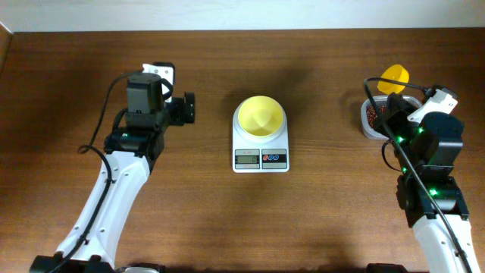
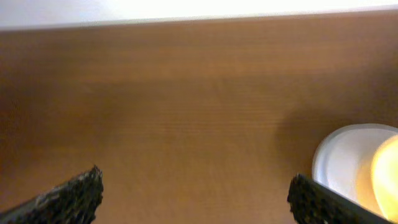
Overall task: Scoop item into bowl and weigh 50g on scale
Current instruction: 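Retract the left gripper back from the scale, then lower the scoop in the right gripper into the red bean tub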
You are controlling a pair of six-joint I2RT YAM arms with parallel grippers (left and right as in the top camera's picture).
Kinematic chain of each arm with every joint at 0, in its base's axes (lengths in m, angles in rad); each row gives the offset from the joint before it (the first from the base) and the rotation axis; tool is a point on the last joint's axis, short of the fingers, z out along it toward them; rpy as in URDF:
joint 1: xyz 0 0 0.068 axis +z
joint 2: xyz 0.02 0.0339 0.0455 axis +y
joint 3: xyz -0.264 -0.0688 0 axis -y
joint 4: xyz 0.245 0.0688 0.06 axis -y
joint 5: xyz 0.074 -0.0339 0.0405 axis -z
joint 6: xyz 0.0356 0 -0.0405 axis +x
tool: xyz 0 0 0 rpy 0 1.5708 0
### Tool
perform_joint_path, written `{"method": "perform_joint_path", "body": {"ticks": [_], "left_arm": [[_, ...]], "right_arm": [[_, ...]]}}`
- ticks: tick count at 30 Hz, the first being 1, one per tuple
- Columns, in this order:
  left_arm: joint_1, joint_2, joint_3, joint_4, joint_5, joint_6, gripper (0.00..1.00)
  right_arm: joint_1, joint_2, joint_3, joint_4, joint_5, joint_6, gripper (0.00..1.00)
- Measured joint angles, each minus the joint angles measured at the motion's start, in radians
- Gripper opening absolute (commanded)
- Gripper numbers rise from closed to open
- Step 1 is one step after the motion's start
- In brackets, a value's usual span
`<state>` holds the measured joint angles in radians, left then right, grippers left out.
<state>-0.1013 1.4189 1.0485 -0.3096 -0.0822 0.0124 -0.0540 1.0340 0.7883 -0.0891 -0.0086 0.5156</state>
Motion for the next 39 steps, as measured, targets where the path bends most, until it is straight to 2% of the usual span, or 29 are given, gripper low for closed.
{"method": "perform_joint_path", "body": {"ticks": [4,7,11,18,22,26,33,39], "left_arm": [[0.0,0.0,0.011,-0.186,0.098,0.09,0.99],[0.0,-0.018,0.056,-0.292,0.114,0.129,0.99],[0.0,-0.086,0.091,-0.301,0.071,0.146,0.99],[0.0,-0.09,0.095,-0.321,0.048,0.152,0.99],[0.0,-0.095,0.102,-0.41,0.049,0.153,0.99],[0.0,-0.181,0.11,-0.502,0.049,0.153,0.99],[0.0,-0.241,0.119,-0.502,0.049,0.153,0.99],[0.0,-0.241,0.119,-0.502,0.049,0.152,0.99]], "right_arm": [[0.0,0.017,0.0,-0.009,0.056,-0.045,0.04],[-0.001,0.068,0.001,-0.005,0.093,-0.053,0.04],[-0.001,0.149,0.047,-0.074,0.107,-0.077,0.04],[-0.021,0.192,0.167,-0.262,0.121,-0.135,0.04],[-0.043,0.194,0.173,-0.31,0.074,-0.185,0.04],[-0.043,0.194,0.177,-0.369,-0.02,-0.213,0.04],[-0.043,0.193,0.178,-0.371,-0.098,-0.226,0.04],[-0.043,0.191,0.178,-0.373,-0.038,-0.266,0.04]]}}
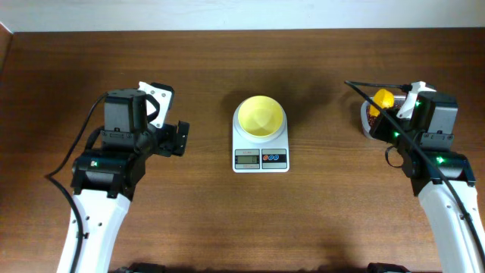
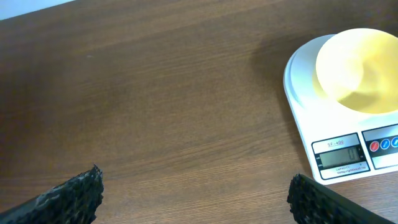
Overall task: Scoop item into bowl and weigh 50g on scale
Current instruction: 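Lower the scoop in the right gripper into the red bean tub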
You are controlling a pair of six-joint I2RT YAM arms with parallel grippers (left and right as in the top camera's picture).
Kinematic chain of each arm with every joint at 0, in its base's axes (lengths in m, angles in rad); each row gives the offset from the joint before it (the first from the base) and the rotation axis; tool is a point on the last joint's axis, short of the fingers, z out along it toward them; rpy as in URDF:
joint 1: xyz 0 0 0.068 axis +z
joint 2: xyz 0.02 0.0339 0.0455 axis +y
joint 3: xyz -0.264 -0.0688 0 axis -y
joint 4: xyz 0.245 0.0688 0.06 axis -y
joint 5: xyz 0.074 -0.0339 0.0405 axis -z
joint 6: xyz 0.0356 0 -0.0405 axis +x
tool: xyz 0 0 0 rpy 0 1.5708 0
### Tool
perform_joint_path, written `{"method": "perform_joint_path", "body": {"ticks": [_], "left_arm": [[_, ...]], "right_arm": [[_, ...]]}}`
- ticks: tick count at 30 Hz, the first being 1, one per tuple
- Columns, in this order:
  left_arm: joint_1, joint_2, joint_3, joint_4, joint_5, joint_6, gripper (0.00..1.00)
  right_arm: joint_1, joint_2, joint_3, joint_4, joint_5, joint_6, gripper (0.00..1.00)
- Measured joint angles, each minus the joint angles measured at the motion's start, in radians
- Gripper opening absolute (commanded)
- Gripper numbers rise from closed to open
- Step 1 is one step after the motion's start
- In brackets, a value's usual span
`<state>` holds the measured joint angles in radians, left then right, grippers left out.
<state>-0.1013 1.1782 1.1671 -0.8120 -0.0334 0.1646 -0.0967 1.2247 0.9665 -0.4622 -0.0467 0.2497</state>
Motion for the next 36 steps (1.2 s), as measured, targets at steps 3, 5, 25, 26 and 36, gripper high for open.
{"method": "perform_joint_path", "body": {"ticks": [3,5,25,26,36], "left_arm": [[0.0,0.0,0.0,0.0,0.0,0.0,0.99],[0.0,0.0,0.0,0.0,0.0,0.0,0.99],[0.0,0.0,0.0,0.0,0.0,0.0,0.99],[0.0,0.0,0.0,0.0,0.0,0.0,0.99],[0.003,0.0,0.001,0.013,0.312,0.151,0.99]], "right_arm": [[0.0,-0.001,0.001,-0.002,0.099,-0.037,0.04],[0.0,0.0,0.002,-0.008,0.145,-0.073,0.04],[0.0,0.08,0.014,0.069,0.221,-0.117,0.04],[0.0,0.08,0.016,0.085,0.204,-0.117,0.04],[0.0,0.08,0.066,0.073,0.168,-0.116,0.04]]}}
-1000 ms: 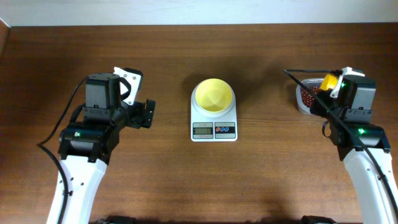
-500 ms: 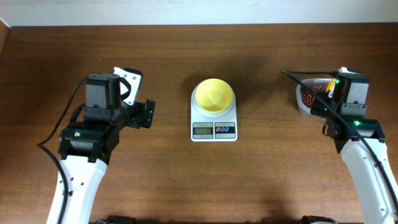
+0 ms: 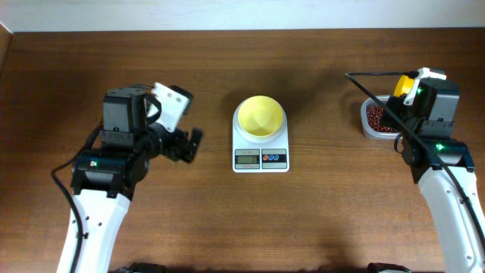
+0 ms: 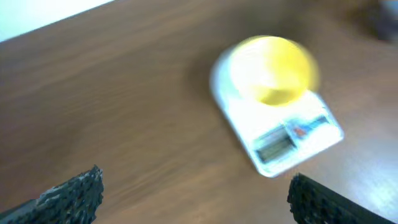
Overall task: Scoop item into bowl and weigh 50g on scale
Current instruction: 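Lower the scoop in the right gripper into the red bean tub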
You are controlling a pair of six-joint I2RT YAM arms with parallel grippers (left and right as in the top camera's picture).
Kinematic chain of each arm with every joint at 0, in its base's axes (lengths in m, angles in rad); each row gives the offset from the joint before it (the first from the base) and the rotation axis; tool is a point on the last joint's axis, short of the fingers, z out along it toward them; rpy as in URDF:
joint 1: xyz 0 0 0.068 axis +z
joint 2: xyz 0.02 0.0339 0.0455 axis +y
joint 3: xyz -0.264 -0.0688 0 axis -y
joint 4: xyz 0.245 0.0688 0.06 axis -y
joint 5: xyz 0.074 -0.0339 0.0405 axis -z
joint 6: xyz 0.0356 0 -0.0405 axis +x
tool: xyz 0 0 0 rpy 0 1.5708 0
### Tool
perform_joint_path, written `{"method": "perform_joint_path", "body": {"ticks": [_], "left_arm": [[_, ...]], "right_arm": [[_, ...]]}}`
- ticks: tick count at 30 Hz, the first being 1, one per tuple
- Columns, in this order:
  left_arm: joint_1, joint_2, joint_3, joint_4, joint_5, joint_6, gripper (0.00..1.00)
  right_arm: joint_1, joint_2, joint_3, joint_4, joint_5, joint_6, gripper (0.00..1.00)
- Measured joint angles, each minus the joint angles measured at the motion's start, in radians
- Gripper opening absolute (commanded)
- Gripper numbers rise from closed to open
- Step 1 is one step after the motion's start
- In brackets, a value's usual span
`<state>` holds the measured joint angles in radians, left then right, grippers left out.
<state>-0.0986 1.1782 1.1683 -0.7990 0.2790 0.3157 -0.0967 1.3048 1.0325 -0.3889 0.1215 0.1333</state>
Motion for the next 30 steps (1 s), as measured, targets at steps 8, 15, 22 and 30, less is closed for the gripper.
{"method": "perform_joint_path", "body": {"ticks": [8,15,22,30], "left_arm": [[0.0,0.0,0.014,-0.219,0.229,0.28,0.99],[0.0,0.001,0.079,-0.231,0.163,0.317,0.99],[0.0,0.001,0.079,-0.231,0.154,0.319,0.99],[0.0,0.001,0.079,-0.231,0.153,0.321,0.99]], "right_arm": [[0.0,0.0,0.0,0.001,-0.01,-0.001,0.04],[0.0,0.0,0.0,-0.007,-0.026,0.0,0.04],[0.0,-0.003,0.003,-0.074,-0.03,-0.002,0.04],[0.0,-0.05,0.013,-0.252,-0.042,-0.076,0.04]]}}
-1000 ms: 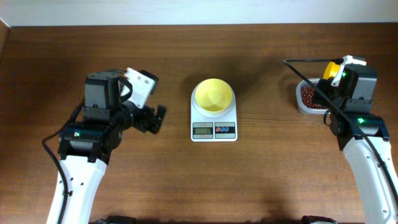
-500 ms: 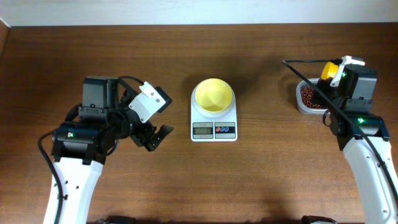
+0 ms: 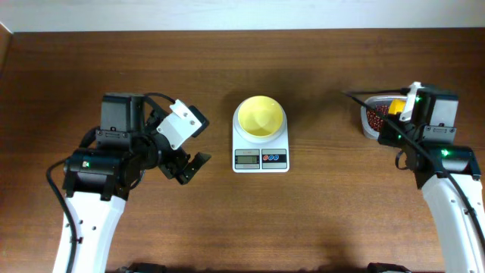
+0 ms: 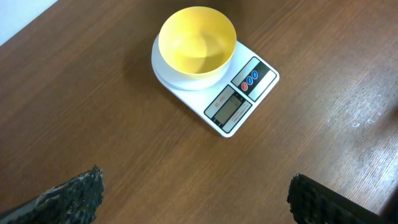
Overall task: Scoop item into bowl and weigh 50g on scale
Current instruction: 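Lower the scoop in the right gripper into the red bean tub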
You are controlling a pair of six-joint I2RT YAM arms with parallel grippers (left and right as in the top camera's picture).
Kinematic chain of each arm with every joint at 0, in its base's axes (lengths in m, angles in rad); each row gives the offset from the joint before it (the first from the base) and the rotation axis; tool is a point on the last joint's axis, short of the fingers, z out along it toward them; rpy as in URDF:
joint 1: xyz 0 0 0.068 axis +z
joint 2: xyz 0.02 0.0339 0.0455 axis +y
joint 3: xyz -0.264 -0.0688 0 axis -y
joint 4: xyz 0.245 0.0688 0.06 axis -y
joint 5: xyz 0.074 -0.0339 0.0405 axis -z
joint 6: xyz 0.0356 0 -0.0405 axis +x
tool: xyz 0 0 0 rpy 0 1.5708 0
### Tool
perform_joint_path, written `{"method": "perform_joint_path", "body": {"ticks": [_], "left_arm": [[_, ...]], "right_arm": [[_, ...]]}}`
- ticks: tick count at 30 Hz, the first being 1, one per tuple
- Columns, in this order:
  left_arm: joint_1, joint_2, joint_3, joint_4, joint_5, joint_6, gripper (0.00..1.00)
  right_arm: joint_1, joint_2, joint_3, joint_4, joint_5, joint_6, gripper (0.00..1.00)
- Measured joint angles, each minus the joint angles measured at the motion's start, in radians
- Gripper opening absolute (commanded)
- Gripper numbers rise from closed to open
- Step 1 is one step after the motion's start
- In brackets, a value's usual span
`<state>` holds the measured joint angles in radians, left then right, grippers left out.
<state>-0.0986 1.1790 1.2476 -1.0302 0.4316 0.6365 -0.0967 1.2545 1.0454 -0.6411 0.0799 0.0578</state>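
Note:
A yellow bowl (image 3: 260, 115) (image 4: 197, 40) stands empty on the white scale (image 3: 261, 157) (image 4: 249, 78) at the table's middle. At the right, a white container of red beans (image 3: 375, 118) sits under my right gripper (image 3: 397, 111). A bit of the yellow scoop (image 3: 396, 108) shows at its tip over the beans, and the gripper looks shut on it. My left gripper (image 3: 191, 144) (image 4: 196, 199) hangs open and empty, left of the scale, its fingers (image 4: 71, 194) wide apart above bare wood.
The brown wooden table (image 3: 318, 220) runs back to a pale wall edge. Cables trail from both arms. The scale's display (image 4: 227, 106) and its coloured buttons (image 4: 250, 79) face the front.
My left wrist has turned and the open gripper now sits lower, angled toward the scale's front left. The yellow scoop has gone from the container's back right down onto the beans.
At first my left gripper was open, level with the bowl at its left, and the scoop was held behind the container. Then the left arm was nearer the front and the scoop over the beans. Later the scoop was raised; now it is down again.

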Motion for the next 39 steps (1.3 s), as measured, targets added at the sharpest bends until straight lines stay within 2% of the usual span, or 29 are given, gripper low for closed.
{"method": "perform_joint_path", "body": {"ticks": [5,10,17,32,39], "left_arm": [[0.0,0.0,0.0,0.001,-0.002,0.0,0.99],[0.0,0.0,0.0,0.0,-0.003,0.0,0.99],[0.0,0.001,0.0,0.0,-0.002,0.0,0.99],[0.0,0.001,0.0,0.0,-0.002,0.0,0.99],[0.0,0.001,0.0,0.0,-0.002,0.0,0.99]], "right_arm": [[0.0,0.066,0.002,-0.006,0.039,-0.103,0.04],[0.0,0.164,0.002,0.099,0.166,-0.127,0.04],[0.0,0.307,0.002,0.134,0.212,-0.148,0.04],[-0.002,0.336,0.004,0.13,0.146,-0.042,0.04],[-0.069,0.336,0.008,0.134,0.056,-0.03,0.04]]}}
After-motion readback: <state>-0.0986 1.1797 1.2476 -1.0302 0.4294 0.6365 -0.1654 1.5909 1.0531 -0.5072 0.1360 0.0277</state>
